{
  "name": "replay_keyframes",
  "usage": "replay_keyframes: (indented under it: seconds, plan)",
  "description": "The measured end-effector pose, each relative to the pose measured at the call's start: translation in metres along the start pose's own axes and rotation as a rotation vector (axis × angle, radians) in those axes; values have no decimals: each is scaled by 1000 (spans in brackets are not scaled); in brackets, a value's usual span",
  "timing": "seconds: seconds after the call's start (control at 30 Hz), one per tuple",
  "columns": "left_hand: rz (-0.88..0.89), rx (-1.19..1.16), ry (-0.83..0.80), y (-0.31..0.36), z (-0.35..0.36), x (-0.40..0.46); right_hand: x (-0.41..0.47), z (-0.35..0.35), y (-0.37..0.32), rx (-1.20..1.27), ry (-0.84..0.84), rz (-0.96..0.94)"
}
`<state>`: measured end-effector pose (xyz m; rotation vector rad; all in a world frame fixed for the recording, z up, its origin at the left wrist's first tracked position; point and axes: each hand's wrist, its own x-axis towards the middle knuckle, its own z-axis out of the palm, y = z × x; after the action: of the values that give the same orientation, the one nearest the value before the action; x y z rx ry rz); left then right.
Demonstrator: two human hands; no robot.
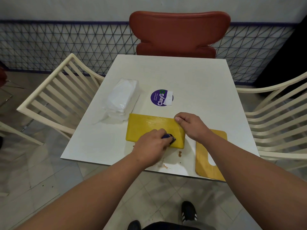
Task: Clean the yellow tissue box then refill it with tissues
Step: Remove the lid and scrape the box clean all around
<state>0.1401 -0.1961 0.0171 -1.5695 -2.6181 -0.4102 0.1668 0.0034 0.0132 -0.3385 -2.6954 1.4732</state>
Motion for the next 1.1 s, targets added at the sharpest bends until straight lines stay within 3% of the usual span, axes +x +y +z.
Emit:
replay_keyframes:
  seconds: [0.07, 0.2, 0.37, 0.57, 0.77, 0.97, 1.1]
  plan:
    - [7, 15, 16, -5, -3, 4, 0, -1, 0, -8, 0, -8]
    - [-230, -41, 80, -20, -11, 7, -1, -2, 1, 8, 0, 3]
    - [-33, -17, 2, -6, 3, -10, 0, -2, -1, 14, -8, 4]
    - [-303, -90, 106, -26, -1, -27, -1, -2, -2, 23, -15, 18]
    - [-25, -2, 11, 12, 6, -5, 1, -3, -1, 24, -20, 23]
    - [-228, -44, 79, 1, -9, 31, 6, -13, -6, 62, -130, 61]
    - [33, -38, -55, 20, -6, 29, 11, -19, -9, 70, -176, 76]
